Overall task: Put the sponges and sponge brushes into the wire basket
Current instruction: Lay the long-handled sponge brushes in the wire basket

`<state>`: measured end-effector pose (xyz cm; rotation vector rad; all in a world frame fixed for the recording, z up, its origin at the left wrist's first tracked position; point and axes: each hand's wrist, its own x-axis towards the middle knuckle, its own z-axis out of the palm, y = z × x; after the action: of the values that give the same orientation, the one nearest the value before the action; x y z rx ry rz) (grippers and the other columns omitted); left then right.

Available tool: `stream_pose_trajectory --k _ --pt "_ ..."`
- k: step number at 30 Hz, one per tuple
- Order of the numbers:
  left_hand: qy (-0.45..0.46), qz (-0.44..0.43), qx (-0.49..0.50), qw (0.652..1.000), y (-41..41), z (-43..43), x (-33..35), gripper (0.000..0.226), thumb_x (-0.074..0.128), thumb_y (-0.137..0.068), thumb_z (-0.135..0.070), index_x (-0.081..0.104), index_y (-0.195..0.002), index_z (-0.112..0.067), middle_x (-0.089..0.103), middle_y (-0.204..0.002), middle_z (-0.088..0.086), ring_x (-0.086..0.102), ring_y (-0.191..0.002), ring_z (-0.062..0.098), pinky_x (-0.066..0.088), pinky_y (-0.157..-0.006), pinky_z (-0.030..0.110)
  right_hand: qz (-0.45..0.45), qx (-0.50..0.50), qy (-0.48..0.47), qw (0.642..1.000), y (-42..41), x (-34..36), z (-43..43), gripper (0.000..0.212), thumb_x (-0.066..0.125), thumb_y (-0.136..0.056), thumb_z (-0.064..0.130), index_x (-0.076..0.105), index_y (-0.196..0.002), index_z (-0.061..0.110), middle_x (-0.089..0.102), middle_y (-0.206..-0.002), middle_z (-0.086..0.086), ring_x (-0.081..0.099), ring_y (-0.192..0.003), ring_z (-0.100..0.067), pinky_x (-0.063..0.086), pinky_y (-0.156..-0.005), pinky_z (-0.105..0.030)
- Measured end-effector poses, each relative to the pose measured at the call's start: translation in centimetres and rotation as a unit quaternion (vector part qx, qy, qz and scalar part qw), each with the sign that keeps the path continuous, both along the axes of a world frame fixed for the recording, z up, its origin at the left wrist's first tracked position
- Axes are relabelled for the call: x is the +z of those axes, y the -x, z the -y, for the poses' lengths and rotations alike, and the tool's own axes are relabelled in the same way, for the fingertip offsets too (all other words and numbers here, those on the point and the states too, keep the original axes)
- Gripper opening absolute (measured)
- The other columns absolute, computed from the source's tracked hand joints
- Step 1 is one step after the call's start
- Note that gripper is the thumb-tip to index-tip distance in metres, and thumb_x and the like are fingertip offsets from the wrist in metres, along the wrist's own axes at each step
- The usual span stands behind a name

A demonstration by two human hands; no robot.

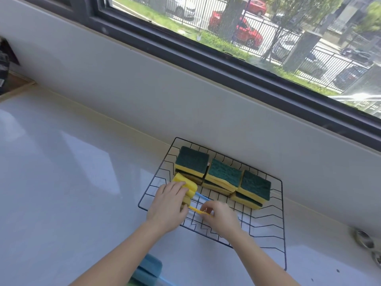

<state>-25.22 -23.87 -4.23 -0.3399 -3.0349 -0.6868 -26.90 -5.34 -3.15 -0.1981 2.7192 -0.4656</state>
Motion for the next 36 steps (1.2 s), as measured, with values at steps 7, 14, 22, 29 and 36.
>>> stream_pose_trajectory --k 7,14,22,29,36 --pt "-0.002 -0.003 0.0 1.0 0.1 -0.2 0.1 0.044 0.041 -0.085 -0.036 0.047 -0.127 -0.025 0.044 -0.141 -0.007 0.034 -0.131 0.011 0.024 -0.111 0.032 -0.017 -0.028 -0.036 0.999 -0.4 -0.3 -1.4 0.025 0.067 -0.077 0.04 0.059 -0.099 0.032 0.054 -0.105 0.006 0.051 -0.102 -0.017 0.043 -0.082 -0.037" --pt "-0.028 -0.017 0.003 0.999 0.2 -0.3 0.2 0.035 0.045 -0.084 -0.032 0.054 -0.117 -0.024 0.05 -0.134 -0.006 0.04 -0.126 0.012 0.028 -0.108 0.032 0.006 -0.032 -0.024 0.999 -0.2 -0.3 -1.7 0.023 0.067 -0.079 0.034 0.059 -0.1 0.031 0.051 -0.111 0.004 0.052 -0.105 -0.02 0.043 -0.083 -0.037" --pt "-0.182 -0.057 0.08 0.978 -1.7 -1.0 3.3 0.03 0.057 -0.081 -0.014 0.057 -0.11 -0.019 0.059 -0.119 -0.003 0.05 -0.115 0.015 0.039 -0.1 0.034 -0.093 -0.032 0.032 0.995 -1.4 2.1 -1.2 0.036 0.061 -0.085 0.025 0.052 -0.12 0.026 0.057 -0.123 0.005 0.051 -0.115 -0.017 0.046 -0.091 -0.039" --pt "-0.407 0.07 0.161 0.897 -11.3 -4.7 4.8 0.023 0.056 -0.083 -0.009 0.058 -0.102 -0.022 0.063 -0.106 -0.008 0.056 -0.099 0.008 0.045 -0.085 0.025 -0.21 0.068 0.106 0.969 -8.8 4.2 0.1 0.029 0.059 -0.081 0.017 0.054 -0.106 0.03 0.058 -0.112 0.009 0.05 -0.108 -0.014 0.042 -0.085 -0.035" --pt "-0.549 0.378 0.279 0.692 -21.4 -5.9 3.5 0.014 0.052 -0.089 -0.016 0.062 -0.079 -0.014 0.068 -0.074 0.001 0.063 -0.063 0.013 0.047 -0.058 0.023 -0.042 0.069 0.128 0.989 -15.2 2.3 0.4 0.03 0.049 -0.091 0.018 0.053 -0.118 0.031 0.056 -0.125 0.011 0.051 -0.113 -0.009 0.045 -0.09 -0.031"
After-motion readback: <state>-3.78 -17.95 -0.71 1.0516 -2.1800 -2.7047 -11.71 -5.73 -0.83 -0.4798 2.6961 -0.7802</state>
